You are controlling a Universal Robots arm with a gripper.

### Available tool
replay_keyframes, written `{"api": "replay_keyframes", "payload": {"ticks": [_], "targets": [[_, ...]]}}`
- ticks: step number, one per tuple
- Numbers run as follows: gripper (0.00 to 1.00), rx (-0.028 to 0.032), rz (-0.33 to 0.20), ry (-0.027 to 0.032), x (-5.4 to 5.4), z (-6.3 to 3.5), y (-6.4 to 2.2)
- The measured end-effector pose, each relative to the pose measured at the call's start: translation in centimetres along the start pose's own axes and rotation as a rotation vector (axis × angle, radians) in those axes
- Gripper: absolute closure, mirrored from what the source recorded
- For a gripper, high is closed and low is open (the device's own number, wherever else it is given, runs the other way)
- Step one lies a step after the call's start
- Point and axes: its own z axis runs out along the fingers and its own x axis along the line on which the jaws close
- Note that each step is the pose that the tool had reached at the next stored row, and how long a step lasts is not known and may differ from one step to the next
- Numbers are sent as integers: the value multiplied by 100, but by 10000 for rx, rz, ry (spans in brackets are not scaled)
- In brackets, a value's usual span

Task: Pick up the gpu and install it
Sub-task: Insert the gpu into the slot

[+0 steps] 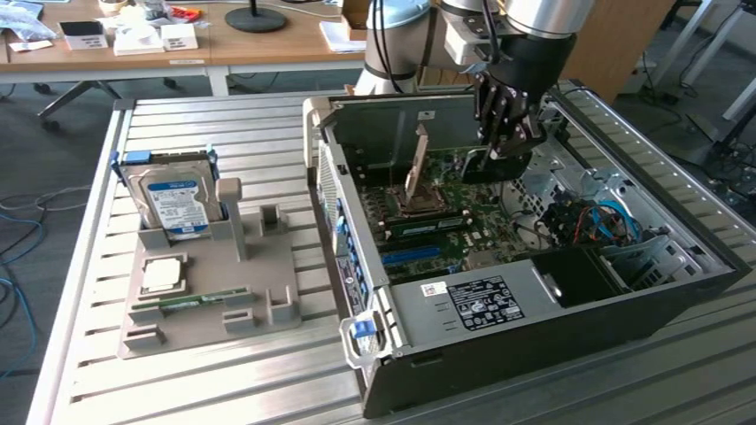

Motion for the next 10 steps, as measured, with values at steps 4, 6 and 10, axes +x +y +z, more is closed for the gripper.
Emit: {"api": "replay_keyframes", "payload": {"ticks": [4, 6, 10], "targets": [[73, 1, -1, -4, 0, 20, 0], [73, 0, 0, -2, 1, 21, 0], [73, 2, 1, -5, 7, 22, 1]]}}
